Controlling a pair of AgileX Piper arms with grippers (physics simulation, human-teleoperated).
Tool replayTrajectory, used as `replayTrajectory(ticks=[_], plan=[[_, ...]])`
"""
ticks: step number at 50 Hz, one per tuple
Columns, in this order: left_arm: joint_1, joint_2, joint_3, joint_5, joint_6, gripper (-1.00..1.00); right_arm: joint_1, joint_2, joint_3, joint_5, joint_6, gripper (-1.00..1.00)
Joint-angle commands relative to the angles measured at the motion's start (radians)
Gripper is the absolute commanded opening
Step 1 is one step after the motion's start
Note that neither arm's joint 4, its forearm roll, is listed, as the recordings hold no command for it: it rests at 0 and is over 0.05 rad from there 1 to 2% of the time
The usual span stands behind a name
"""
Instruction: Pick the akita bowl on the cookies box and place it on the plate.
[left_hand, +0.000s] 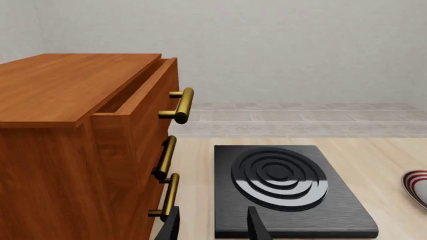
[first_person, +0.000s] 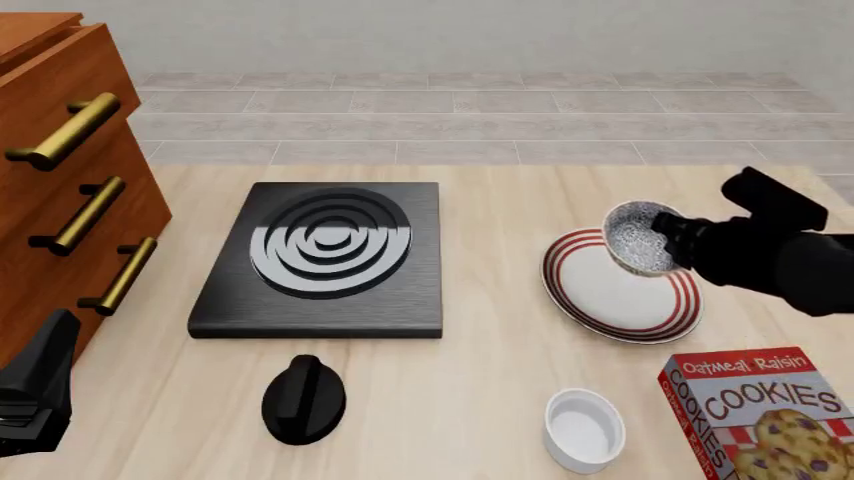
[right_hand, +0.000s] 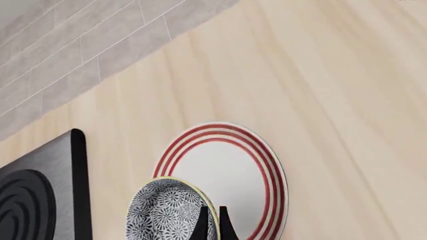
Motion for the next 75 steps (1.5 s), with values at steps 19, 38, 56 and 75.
replayTrajectory(ticks=[19,38,56,75], plan=[[0.0,0.0,0.0,0.0,0.0,1.0,0.0,0.101,-0.052,-0.025,0.011,-1.0],[0.0,0.0,0.0,0.0,0.0,1.0,-0.017,0.163,-0.071,-0.046,0.004,-1.0],[0.0,0.0,0.0,0.0,0.0,1.0,-0.034,0.198,-0.091,-0.048,-0.013,-1.0],[0.0,0.0,0.0,0.0,0.0,1.0,-0.037,0.235,-0.102,-0.06,-0.025,-1.0]])
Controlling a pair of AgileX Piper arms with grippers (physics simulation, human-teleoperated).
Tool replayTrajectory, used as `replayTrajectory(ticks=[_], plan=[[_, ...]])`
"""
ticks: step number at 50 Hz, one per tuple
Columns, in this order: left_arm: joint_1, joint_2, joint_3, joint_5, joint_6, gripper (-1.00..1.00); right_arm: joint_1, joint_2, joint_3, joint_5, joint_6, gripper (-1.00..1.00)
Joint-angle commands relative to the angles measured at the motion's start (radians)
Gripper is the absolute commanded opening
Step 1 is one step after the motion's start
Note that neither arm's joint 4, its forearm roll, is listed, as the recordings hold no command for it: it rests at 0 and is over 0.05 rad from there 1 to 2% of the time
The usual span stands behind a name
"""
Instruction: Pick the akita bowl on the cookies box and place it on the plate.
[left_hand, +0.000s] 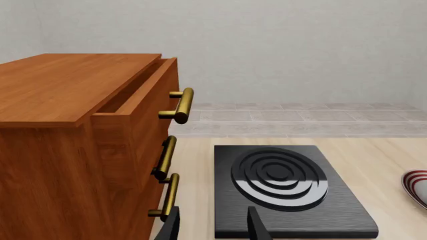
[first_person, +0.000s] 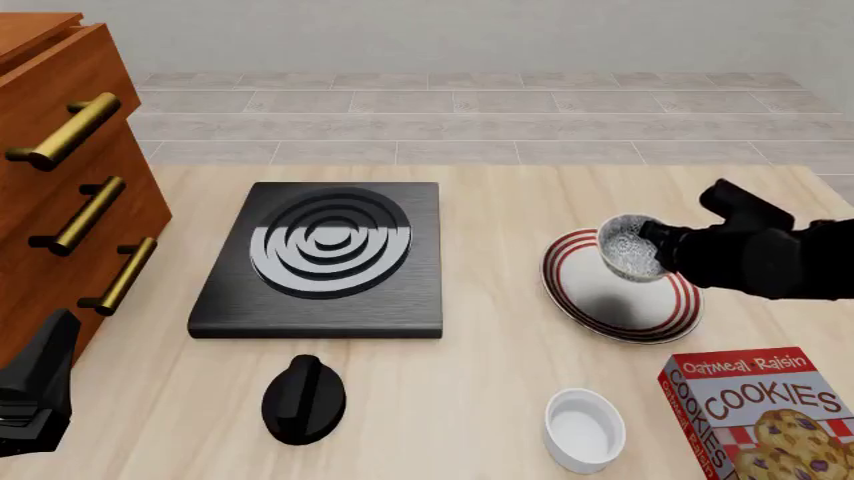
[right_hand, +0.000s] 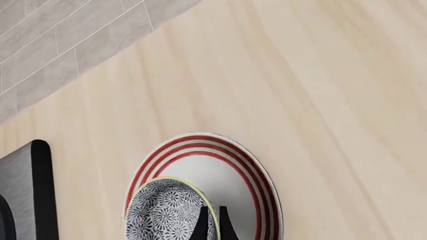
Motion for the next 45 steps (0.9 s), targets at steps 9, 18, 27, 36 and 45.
replayTrajectory(ticks=[9,18,27,36,45], plan=[[0.0,0.0,0.0,0.0,0.0,1.0,-0.006,0.046,-0.009,-0.024,0.0,-1.0],[0.0,0.0,0.0,0.0,0.0,1.0,-0.009,0.07,-0.013,-0.035,-0.001,-1.0],[0.0,0.0,0.0,0.0,0.0,1.0,-0.013,0.088,-0.016,-0.043,-0.003,-1.0],[0.0,0.0,0.0,0.0,0.0,1.0,-0.012,0.089,-0.019,-0.041,-0.007,-1.0],[0.0,0.0,0.0,0.0,0.0,1.0,-0.011,0.108,-0.018,-0.052,-0.006,-1.0]])
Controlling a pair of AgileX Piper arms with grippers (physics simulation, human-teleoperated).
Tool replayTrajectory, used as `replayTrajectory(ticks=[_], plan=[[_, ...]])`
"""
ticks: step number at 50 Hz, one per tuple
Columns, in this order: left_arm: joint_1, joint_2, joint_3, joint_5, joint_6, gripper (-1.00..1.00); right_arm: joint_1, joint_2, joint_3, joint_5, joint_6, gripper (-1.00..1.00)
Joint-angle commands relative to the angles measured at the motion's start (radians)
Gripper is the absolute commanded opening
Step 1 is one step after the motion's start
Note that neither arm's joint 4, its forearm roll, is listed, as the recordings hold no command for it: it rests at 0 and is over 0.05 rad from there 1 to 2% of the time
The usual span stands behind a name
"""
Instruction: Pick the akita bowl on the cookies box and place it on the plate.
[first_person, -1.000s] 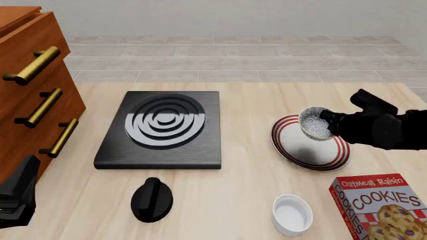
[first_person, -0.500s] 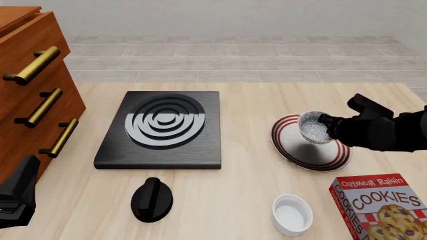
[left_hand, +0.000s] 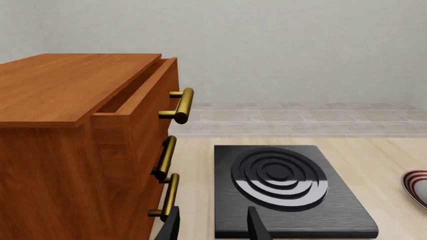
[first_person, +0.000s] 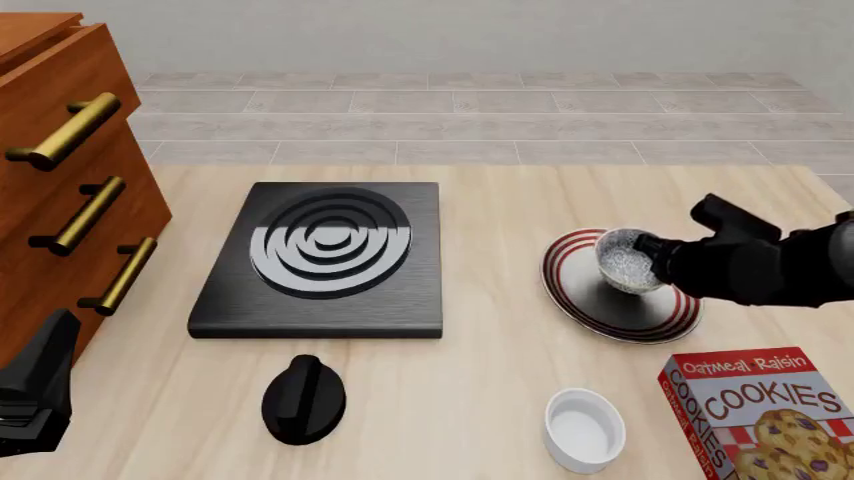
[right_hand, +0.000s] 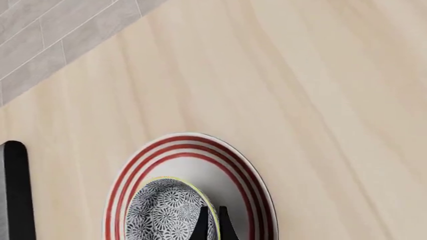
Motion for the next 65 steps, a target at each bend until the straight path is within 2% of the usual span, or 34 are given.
replayTrajectory(ticks=[1,43,60,61,65], plan=[[0.0,0.0,0.0,0.0,0.0,1.0,0.001,0.014,-0.006,-0.009,0.006,-1.0],[0.0,0.0,0.0,0.0,0.0,1.0,-0.013,0.028,-0.007,-0.023,-0.012,-1.0],[0.0,0.0,0.0,0.0,0.0,1.0,0.011,0.032,0.008,-0.039,0.013,-1.0],[0.0,0.0,0.0,0.0,0.0,1.0,0.01,0.032,0.008,-0.039,0.011,1.0],[0.0,0.0,0.0,0.0,-0.001,1.0,0.013,0.032,0.01,-0.04,0.019,1.0]])
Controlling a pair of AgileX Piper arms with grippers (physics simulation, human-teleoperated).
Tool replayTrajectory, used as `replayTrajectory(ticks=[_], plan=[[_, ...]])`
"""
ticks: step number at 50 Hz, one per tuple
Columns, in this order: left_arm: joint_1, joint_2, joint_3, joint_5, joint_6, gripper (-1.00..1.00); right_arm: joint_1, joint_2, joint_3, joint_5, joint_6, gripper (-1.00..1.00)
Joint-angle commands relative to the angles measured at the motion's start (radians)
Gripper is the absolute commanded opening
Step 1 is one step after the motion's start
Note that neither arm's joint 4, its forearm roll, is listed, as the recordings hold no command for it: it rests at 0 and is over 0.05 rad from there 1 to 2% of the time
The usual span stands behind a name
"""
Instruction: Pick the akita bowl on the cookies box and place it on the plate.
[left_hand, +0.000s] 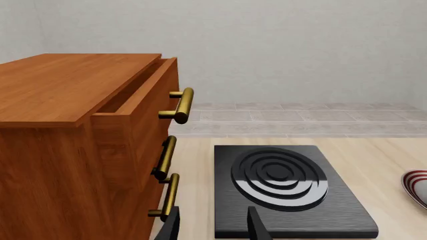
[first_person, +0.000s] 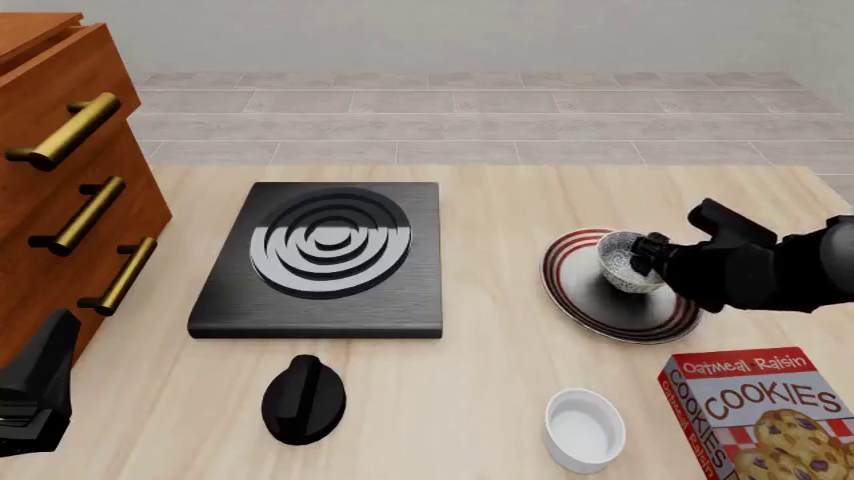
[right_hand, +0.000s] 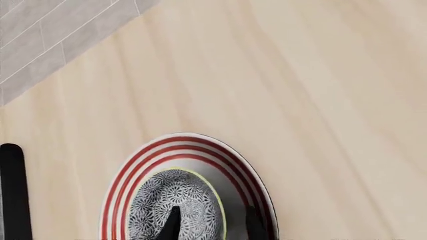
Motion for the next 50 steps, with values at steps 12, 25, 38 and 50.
replayTrajectory(ticks=[12,25,38,50], plan=[[0.0,0.0,0.0,0.0,0.0,1.0,0.007,-0.007,0.005,-0.002,0.01,1.0],[0.0,0.0,0.0,0.0,0.0,1.0,-0.009,-0.11,0.021,0.041,0.01,1.0],[0.0,0.0,0.0,0.0,0.0,1.0,-0.011,-0.378,0.101,0.158,0.001,1.0],[0.0,0.0,0.0,0.0,0.0,1.0,0.029,-0.763,0.149,0.374,0.017,1.0]])
